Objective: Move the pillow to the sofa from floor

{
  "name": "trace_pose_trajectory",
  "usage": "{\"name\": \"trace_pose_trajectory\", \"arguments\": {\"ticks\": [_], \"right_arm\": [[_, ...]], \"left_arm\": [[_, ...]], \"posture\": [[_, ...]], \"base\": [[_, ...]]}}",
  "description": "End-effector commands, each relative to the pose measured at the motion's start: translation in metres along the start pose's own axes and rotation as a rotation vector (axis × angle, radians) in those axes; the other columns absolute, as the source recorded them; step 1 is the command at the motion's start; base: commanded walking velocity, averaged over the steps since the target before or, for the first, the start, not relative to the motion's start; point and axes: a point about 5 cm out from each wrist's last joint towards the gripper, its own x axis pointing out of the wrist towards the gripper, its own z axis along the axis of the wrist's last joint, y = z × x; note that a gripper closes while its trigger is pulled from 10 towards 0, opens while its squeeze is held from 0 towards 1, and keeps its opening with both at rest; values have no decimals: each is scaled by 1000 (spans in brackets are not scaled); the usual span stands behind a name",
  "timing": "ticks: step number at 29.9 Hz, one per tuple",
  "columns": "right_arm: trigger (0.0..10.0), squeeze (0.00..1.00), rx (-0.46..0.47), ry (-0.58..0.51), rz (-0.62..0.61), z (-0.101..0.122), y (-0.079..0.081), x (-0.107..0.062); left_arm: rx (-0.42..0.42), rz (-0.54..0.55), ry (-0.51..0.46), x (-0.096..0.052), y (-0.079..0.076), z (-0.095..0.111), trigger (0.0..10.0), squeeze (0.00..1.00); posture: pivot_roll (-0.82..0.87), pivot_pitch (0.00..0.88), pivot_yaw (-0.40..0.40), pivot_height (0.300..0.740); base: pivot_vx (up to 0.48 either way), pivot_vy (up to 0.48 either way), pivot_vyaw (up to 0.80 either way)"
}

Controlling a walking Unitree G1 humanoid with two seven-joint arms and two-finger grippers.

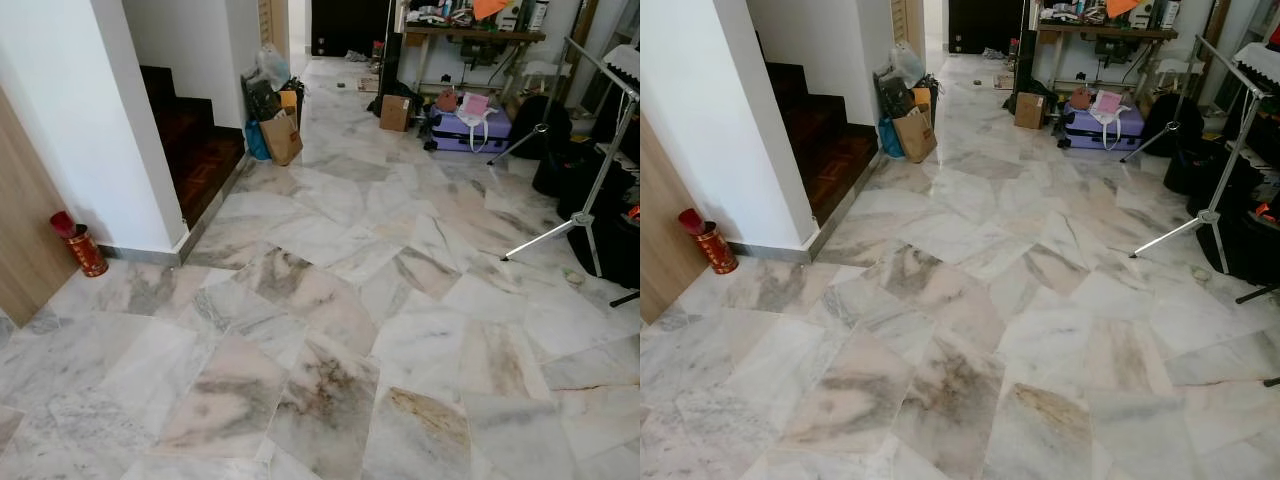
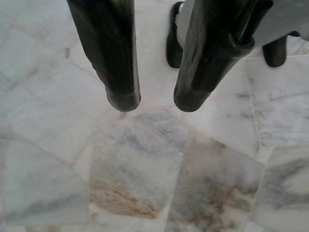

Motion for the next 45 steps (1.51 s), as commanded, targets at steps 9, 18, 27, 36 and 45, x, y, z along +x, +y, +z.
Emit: {"name": "trace_pose_trajectory", "arguments": {"ticks": [9, 18, 27, 36, 45], "right_arm": [[10000, 0, 121, 58, -55, -7, -4, -1], [10000, 0, 71, 84, -19, 2, 16, 9], [10000, 0, 66, 88, -10, 3, 23, 10], [10000, 0, 70, 104, -6, -6, 21, 6], [10000, 0, 95, 112, -38, -17, -5, -4]], "left_arm": [[-7, 17, 28, -1, 11, -1, 10000, 0], [-49, 31, 53, -3, 10, -11, 10000, 0], [-52, 23, 53, -2, 7, -10, 10000, 0], [-41, 27, 62, -3, 8, -12, 10000, 0], [-27, 15, 71, -3, 8, -12, 10000, 0]], "posture": [[-99, 0, 35, 740], [-89, 0, 18, 740], [-93, 0, 10, 740], [-95, 0, 15, 740], [-100, 0, 24, 740]], "base": [[0, 0, 0], [0, 0, 0], [0, 0, 356], [0, 0, 800], [0, 0, 800]]}}
